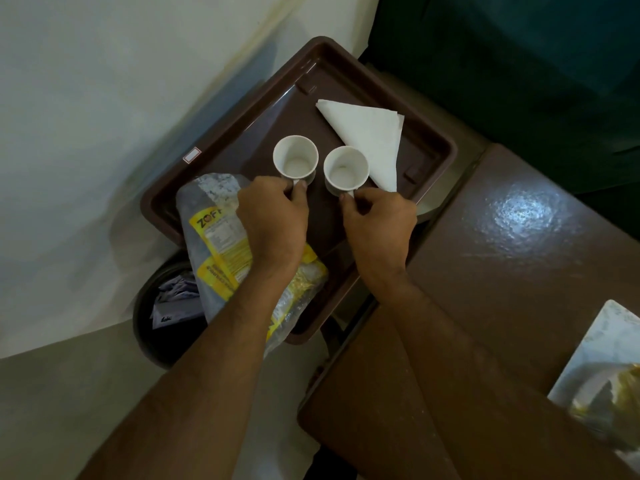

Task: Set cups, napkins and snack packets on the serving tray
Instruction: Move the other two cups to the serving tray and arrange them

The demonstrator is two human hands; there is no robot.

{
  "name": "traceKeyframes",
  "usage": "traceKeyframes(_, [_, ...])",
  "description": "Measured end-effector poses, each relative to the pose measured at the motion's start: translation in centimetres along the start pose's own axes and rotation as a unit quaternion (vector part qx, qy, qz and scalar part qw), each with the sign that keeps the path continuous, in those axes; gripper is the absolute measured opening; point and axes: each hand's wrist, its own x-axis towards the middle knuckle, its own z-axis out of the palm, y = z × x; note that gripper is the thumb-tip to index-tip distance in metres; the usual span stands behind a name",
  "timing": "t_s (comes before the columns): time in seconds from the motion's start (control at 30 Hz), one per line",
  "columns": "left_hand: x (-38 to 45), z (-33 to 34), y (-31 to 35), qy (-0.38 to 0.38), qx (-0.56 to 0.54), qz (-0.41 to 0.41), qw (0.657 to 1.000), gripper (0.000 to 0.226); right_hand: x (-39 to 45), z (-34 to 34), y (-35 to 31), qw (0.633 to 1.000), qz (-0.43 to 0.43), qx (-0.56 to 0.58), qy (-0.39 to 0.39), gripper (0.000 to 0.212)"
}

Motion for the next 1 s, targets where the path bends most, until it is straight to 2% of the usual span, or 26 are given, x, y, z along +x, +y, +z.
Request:
traceKeyframes(0.2, [-2.1,0.3,0.0,0.026,-0.006,0.007,1.000,0.038,-1.1,-0.4,0.6,1.000,-0.020,0.017,0.009,0.023])
traceKeyframes(0.5, [-5.4,-0.9,1.7,0.053,-0.016,0.032,0.998,0.041,-2.9,-4.0,1.3,0.996,-0.042,0.050,0.067,0.015])
traceKeyframes(0.8, [-11.8,-0.2,6.3,0.044,-0.028,0.080,0.995,0.040,-5.1,-11.2,4.9,0.991,-0.037,0.087,0.094,0.011])
traceKeyframes(1.0, [-18.6,2.5,10.3,0.021,-0.023,0.099,0.995,0.035,-7.6,-17.7,9.8,0.989,-0.031,0.056,0.130,0.013])
